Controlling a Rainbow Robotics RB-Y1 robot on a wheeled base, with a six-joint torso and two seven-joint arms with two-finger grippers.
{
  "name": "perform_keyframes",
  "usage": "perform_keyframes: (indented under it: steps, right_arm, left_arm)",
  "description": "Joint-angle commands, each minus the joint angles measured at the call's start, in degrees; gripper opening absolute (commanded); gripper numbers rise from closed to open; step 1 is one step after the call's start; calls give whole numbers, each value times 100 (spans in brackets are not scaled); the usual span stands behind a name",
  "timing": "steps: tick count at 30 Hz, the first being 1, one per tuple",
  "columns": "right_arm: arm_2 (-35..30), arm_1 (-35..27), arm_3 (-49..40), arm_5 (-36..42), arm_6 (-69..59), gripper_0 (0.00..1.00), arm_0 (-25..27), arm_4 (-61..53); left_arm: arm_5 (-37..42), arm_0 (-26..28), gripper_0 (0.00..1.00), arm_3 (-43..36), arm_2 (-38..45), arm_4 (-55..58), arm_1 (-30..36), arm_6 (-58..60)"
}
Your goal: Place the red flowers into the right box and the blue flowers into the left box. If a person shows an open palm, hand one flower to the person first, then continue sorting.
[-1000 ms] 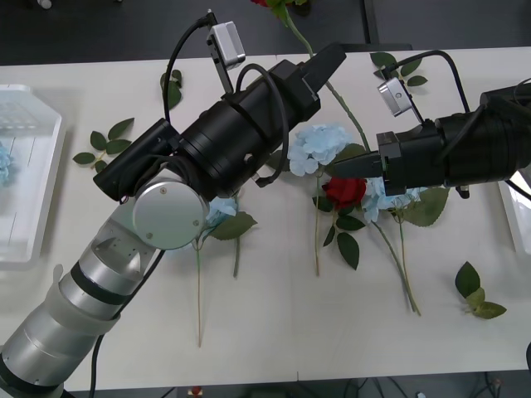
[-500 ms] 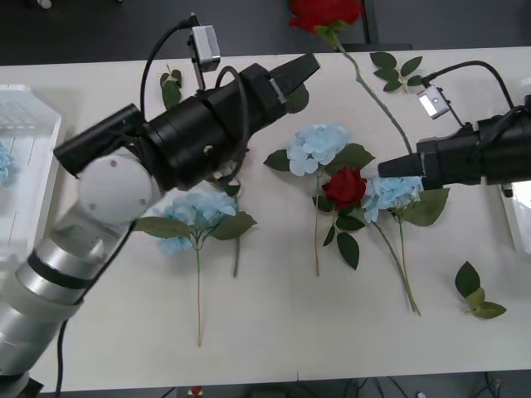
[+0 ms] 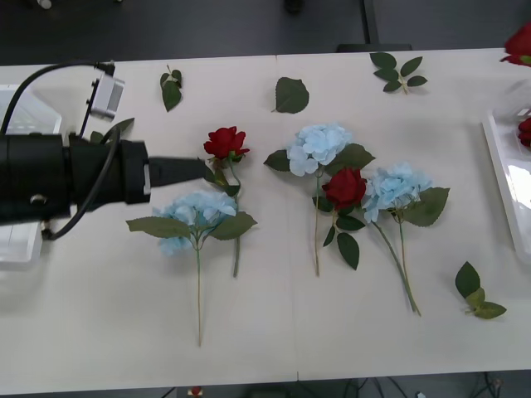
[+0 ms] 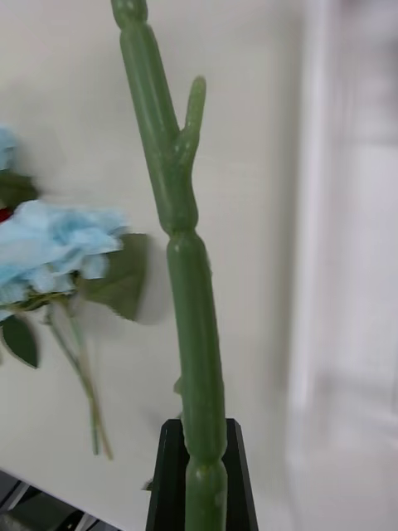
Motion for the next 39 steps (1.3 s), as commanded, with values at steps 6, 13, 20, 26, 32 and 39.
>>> perform_keyframes:
  steps: [6, 13, 20, 26, 32, 39]
  right_arm:
    - [-271, 34, 948, -866, -73, 0, -228, 1295]
    - [-263, 701, 1308, -1832, -161, 0, -228, 2253]
    - [-254, 1132, 1572, -2395, -170, 0, -228, 3211]
    - [-254, 1317, 1607, -2500, -179, 0, -228, 3519]
    - [-254, 1326, 1598, -2500, -144, 72, -237, 3237]
    - [-289, 1299, 1449, -1999, -126, 91, -377, 2921]
  left_arm:
    - [659, 1423, 100, -915, -63, -906, 622, 1187]
    - [342, 1493, 100, -932, -1188, -2664, 613, 2356]
    - [52, 1080, 100, -774, -2304, -4377, 490, 3156]
    - [-264, 650, 100, -212, -2954, -5248, 288, 3209]
    - [-677, 263, 100, 491, -3359, -6047, 33, 3156]
    - [-686, 105, 100, 737, -3631, -6513, -178, 3138]
